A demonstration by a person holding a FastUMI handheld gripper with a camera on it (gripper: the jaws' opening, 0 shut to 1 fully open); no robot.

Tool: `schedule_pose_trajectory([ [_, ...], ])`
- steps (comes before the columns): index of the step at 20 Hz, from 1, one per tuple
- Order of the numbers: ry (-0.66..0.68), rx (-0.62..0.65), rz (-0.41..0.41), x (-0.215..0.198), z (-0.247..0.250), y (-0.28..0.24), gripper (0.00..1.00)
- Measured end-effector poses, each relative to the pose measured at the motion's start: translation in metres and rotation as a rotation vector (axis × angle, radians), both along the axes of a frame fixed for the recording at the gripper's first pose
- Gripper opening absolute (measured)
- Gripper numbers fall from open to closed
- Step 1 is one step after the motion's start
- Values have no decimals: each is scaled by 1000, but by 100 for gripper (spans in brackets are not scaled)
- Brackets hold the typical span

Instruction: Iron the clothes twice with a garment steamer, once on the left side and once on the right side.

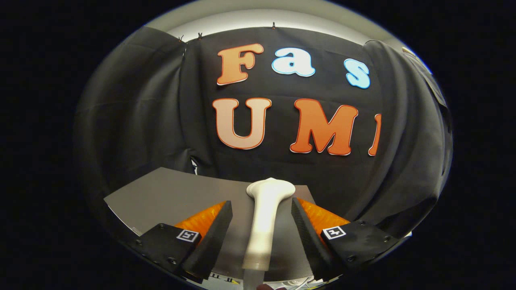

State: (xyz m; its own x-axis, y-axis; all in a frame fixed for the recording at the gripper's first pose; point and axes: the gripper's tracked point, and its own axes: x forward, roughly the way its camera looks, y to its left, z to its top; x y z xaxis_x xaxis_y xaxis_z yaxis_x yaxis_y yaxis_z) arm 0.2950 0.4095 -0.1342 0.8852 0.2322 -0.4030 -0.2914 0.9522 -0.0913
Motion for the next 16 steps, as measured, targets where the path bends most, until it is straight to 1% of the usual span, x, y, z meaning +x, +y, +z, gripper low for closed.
schedule_pose_trajectory([
  [3, 100, -56, -4, 10, -32, 1, 98],
  [6, 164, -88, -14, 16, -51, 0, 98],
  [11, 237, -95, -46, 18, -69, -9, 98],
  [14, 268, -40, -41, 18, -74, -9, 92],
  [16, 282, -22, -20, 14, -75, -4, 78],
])
